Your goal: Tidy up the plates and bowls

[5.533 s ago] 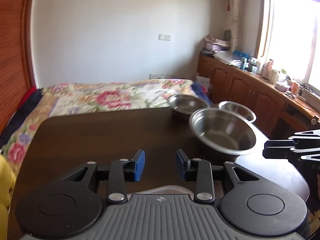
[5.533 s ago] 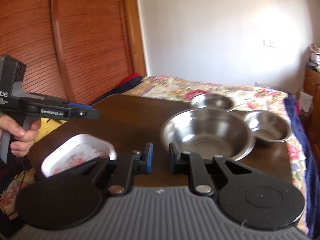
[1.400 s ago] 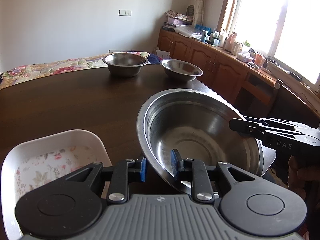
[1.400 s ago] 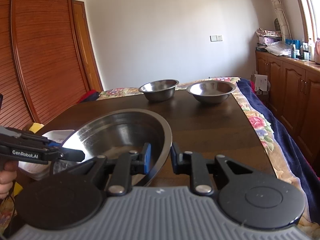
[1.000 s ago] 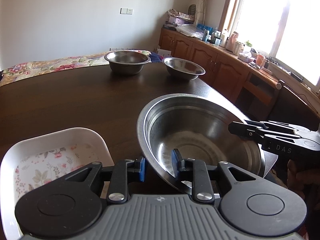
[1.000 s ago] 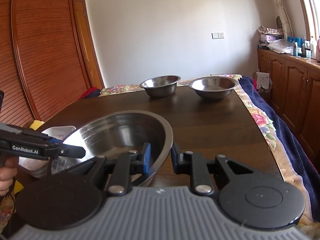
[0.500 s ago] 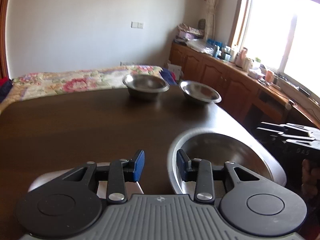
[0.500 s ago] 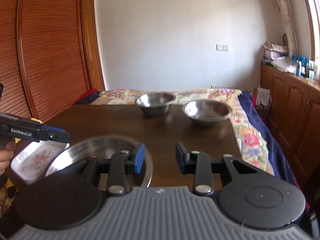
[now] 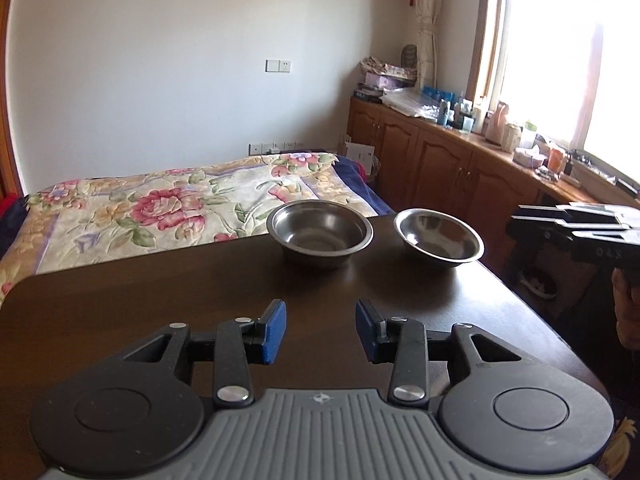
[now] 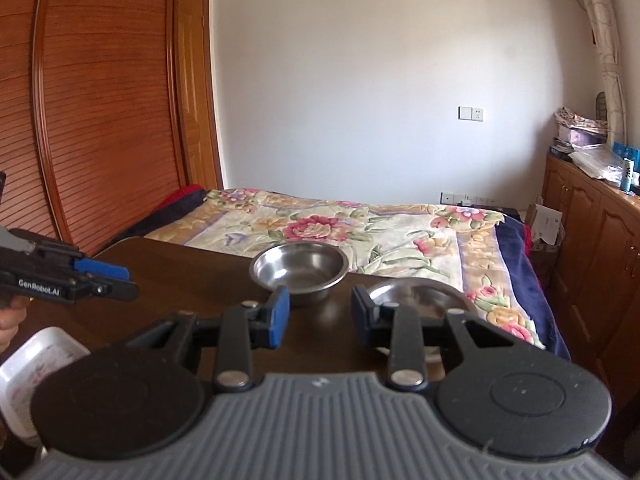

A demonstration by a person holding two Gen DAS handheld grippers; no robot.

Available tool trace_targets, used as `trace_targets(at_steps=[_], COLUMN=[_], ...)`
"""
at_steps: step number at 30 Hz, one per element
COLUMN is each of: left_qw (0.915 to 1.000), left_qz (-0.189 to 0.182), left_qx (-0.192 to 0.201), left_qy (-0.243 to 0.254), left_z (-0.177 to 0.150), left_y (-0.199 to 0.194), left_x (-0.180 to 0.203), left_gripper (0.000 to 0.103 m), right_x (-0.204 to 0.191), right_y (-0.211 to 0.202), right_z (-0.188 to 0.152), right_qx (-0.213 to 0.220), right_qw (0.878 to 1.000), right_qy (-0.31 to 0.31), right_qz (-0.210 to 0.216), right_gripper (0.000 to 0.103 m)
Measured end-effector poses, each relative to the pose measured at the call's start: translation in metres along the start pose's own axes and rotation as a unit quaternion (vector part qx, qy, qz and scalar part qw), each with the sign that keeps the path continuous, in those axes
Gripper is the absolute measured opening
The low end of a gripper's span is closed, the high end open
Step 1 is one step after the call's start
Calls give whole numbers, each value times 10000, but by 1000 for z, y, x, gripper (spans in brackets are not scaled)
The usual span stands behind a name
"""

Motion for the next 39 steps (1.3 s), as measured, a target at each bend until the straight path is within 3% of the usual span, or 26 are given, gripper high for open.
trace_targets(at_steps=[21, 39], left_qw=[9991, 9987], left_qz=[158, 56], left_qx=[-381, -454], left_qy=[73, -208], left_z=[27, 32], left_y=[102, 146], left_x=[-44, -53], left_gripper=[41, 41], right_x=[10, 15], right_y=[115, 154], right_z=[12, 11], right_qx=[-818, -1242], right_qw=[9965, 9914], right_qy=[113, 361], right_qz=[-109, -192], right_gripper=[36, 36])
Point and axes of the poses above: each gripper's, at about its wrist camera, not at the fingertips, and y roughly the way its jaws point, x to its right, z to its top, the point moved 6 cm from there along y, roughly the way its jaws point, and after that the axes turned 15 degrees about y, right-handed, at the moved point
